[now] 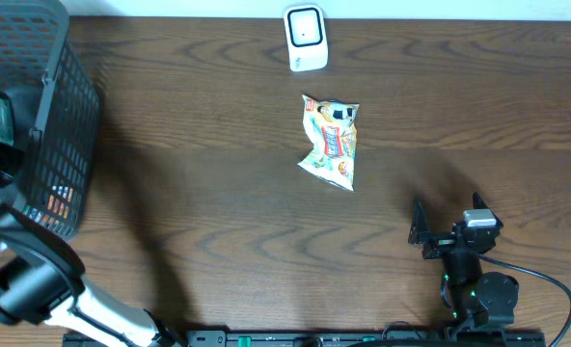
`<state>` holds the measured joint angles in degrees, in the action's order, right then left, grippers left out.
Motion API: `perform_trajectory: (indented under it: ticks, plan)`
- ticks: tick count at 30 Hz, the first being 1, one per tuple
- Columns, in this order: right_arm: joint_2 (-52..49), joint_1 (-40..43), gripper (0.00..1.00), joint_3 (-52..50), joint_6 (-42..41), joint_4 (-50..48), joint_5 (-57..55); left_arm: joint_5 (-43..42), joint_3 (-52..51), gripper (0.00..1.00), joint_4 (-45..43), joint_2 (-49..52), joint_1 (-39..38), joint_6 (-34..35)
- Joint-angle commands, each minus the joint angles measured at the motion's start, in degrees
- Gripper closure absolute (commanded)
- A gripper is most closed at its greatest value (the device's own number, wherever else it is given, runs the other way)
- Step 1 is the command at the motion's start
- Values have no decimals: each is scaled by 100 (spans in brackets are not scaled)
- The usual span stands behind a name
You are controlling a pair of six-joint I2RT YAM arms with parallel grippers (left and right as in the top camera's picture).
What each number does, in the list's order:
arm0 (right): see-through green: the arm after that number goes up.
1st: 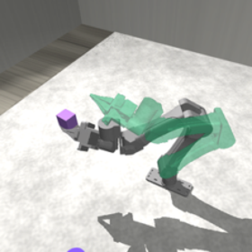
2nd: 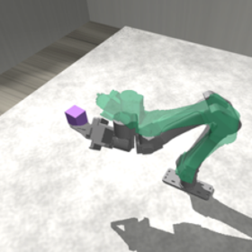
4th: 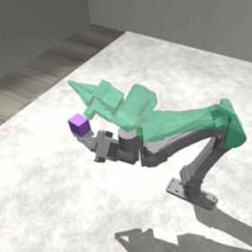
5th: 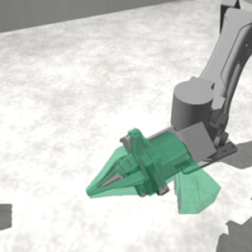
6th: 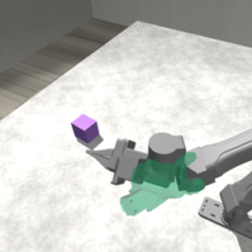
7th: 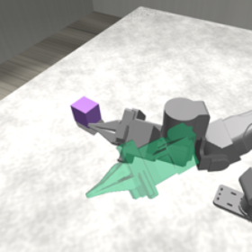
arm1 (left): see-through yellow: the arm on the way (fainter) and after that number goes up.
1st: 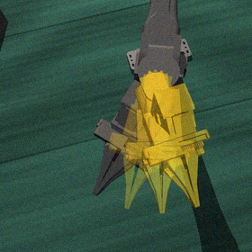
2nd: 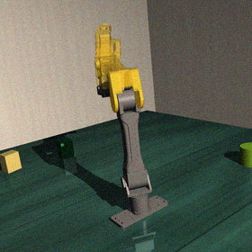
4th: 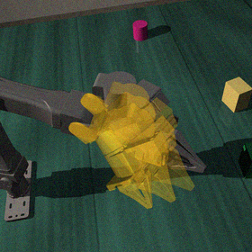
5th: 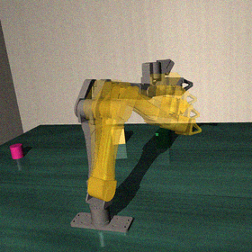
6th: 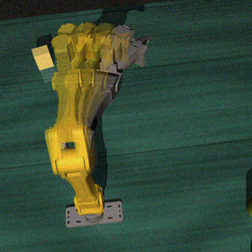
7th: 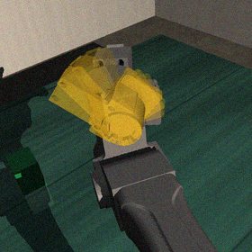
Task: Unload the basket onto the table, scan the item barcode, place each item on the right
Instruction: 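Reach the left gripper into the basket and grasp the green pack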
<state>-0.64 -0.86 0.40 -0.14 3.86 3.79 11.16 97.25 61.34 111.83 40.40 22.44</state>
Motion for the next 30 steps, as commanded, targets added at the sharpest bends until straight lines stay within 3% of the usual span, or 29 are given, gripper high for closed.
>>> perform_trajectory:
  ticks: [1,3,11,12,16,20,26,30]
  plan:
    - [33,44,1,-7,66,24,-22,669,11,25,216,442,-24,184]
    - [33,44,1,-7,66,24,-22,863,11,21,278,682,-24,367]
    - [33,44,1,-7,66,24,-22,844,-55,20,223,1287,-24,448]
    - [33,44,1,-7,66,24,-22,839,-55,23,219,1344,-24,450]
    - [33,44,1,-7,66,24,-22,841,-52,60,184,1456,-24,466]
    - [33,44,1,-7,66,24,-22,841,42,90,190,1375,-24,466]
    - [33,44,1,-7,66,24,-24,417,533,93,328,761,-24,516]
    - [33,44,1,-7,66,24,-22,-332,914,93,184,-151,-24,1228]
